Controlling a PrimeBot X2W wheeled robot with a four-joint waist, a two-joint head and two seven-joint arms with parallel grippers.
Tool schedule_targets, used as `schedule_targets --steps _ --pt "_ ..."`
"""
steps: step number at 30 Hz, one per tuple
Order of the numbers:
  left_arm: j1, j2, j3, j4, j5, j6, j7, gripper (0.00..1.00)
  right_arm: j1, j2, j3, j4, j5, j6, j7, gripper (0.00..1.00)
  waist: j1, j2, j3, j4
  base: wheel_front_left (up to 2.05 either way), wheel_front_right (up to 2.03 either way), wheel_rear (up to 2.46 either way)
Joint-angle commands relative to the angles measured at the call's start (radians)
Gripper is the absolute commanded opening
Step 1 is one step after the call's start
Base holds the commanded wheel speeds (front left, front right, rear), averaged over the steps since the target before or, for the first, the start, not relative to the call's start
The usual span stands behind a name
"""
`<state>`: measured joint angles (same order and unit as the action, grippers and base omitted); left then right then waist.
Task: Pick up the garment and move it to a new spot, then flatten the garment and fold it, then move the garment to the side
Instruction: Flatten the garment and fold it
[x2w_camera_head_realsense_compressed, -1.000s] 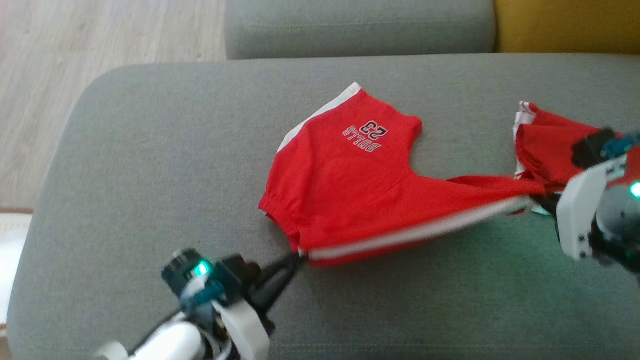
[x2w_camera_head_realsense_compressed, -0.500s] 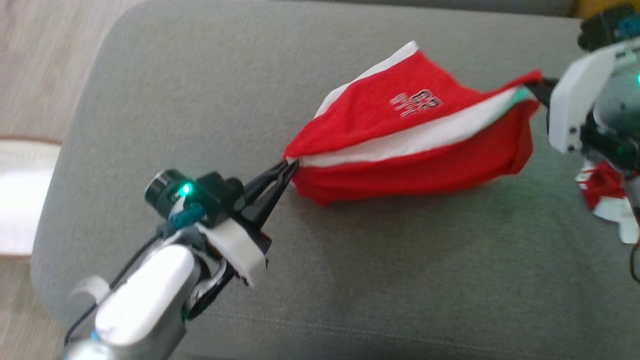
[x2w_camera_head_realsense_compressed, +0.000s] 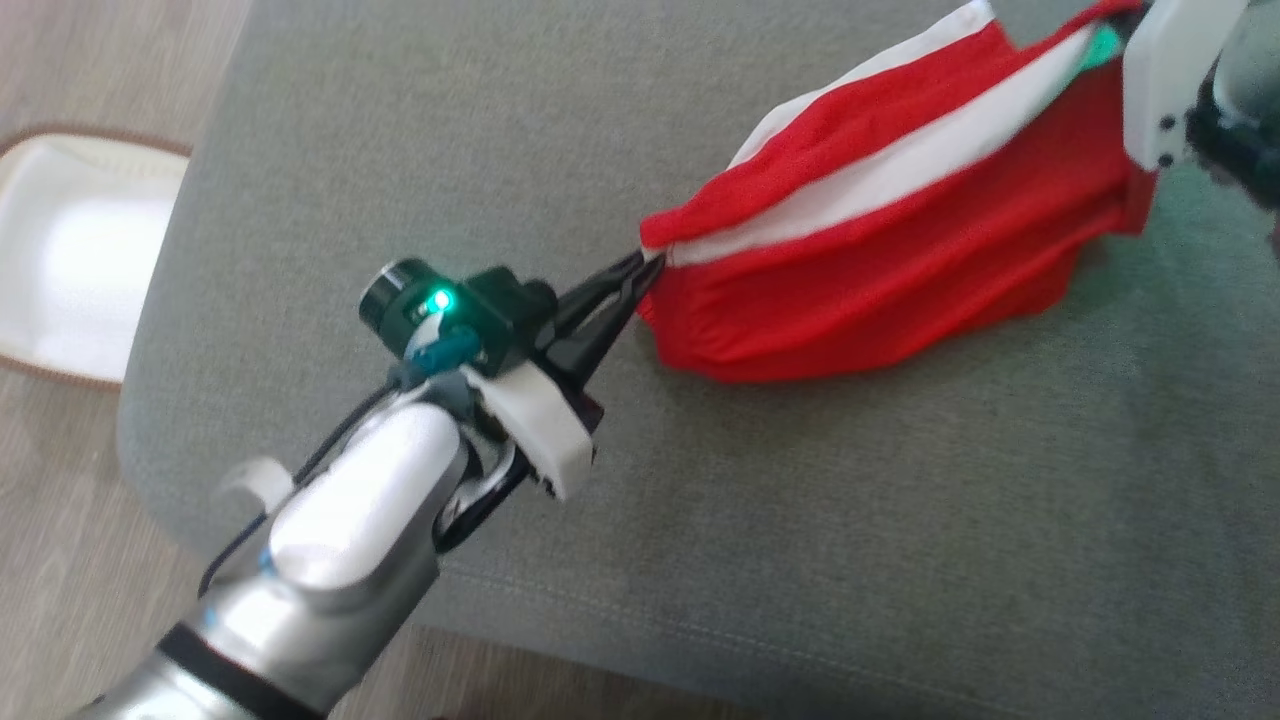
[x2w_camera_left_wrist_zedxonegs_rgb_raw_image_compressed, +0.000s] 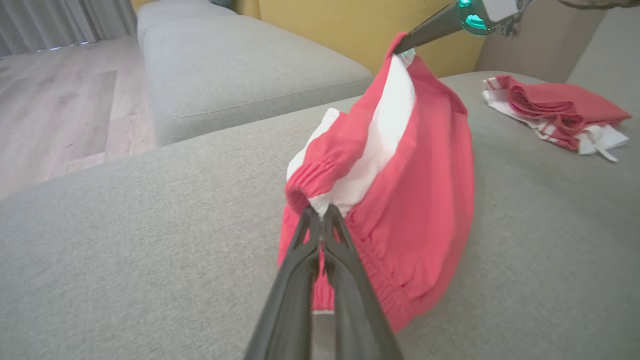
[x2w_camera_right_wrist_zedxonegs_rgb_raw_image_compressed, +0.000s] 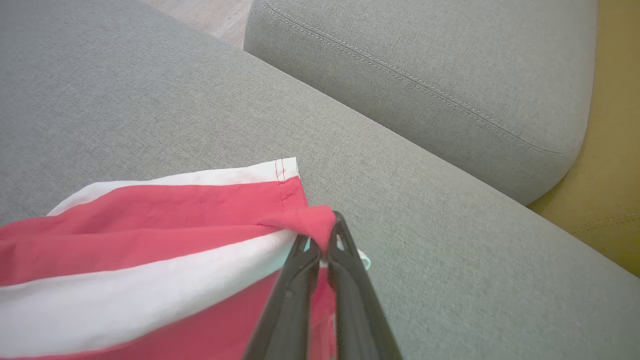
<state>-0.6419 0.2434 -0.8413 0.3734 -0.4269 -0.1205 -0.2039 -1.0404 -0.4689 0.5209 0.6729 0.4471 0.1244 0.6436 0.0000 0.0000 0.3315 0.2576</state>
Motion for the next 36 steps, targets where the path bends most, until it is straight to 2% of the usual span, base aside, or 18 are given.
schedule_targets --steps 1,12,13,14,16,21,27,36 --pt "-0.058 0.012 0.034 -0.007 -0.013 -0.002 -0.015 0.0 -0.044 0.012 0.009 -0.01 -0.013 0.006 -0.022 0.0 0.0 0.0 0.034 0.025 0.0 0.0 0.0" --pt "-0.127 -0.042 0.038 0.132 -0.018 -0.006 -0.05 0.0 -0.147 0.035 0.123 0.125 -0.026 0.006 -0.16 0.0 0.0 0.0 0.089 0.048 0.0 0.0 0.0" --pt "-0.131 -0.045 0.039 0.143 -0.017 -0.006 -0.052 0.0 -0.153 0.035 0.14 0.132 -0.03 0.006 -0.184 0.46 0.0 0.0 0.092 0.048 0.0 0.0 0.0" --pt "-0.135 -0.048 0.041 0.154 -0.018 -0.006 -0.053 0.0 -0.156 0.036 0.159 0.144 -0.031 0.006 -0.197 1.0 0.0 0.0 0.093 0.047 0.0 0.0 0.0" --pt "-0.14 -0.052 0.045 0.172 -0.016 -0.006 -0.055 0.98 -0.159 0.042 0.188 0.17 -0.021 0.006 -0.211 1.0 0.0 0.0 0.091 0.043 0.0 0.0 0.0" --pt "-0.139 -0.052 0.066 0.197 -0.004 0.002 -0.057 1.0 -0.167 0.052 0.208 0.228 0.013 0.006 -0.281 1.0 0.0 0.0 0.066 0.019 0.0 0.0 0.0" --pt "-0.095 -0.028 0.136 0.171 0.006 0.033 -0.058 1.0 -0.131 0.08 0.171 0.275 0.077 0.006 -0.453 1.0 0.0 0.0 -0.013 -0.035 0.0 0.0 0.0" --pt "0.007 -0.012 0.291 0.05 -0.02 0.103 -0.058 1.0 -0.007 0.125 0.116 0.219 0.162 0.006 -0.72 1.0 0.0 0.0 -0.14 -0.109 0.0 0.0 0.0"
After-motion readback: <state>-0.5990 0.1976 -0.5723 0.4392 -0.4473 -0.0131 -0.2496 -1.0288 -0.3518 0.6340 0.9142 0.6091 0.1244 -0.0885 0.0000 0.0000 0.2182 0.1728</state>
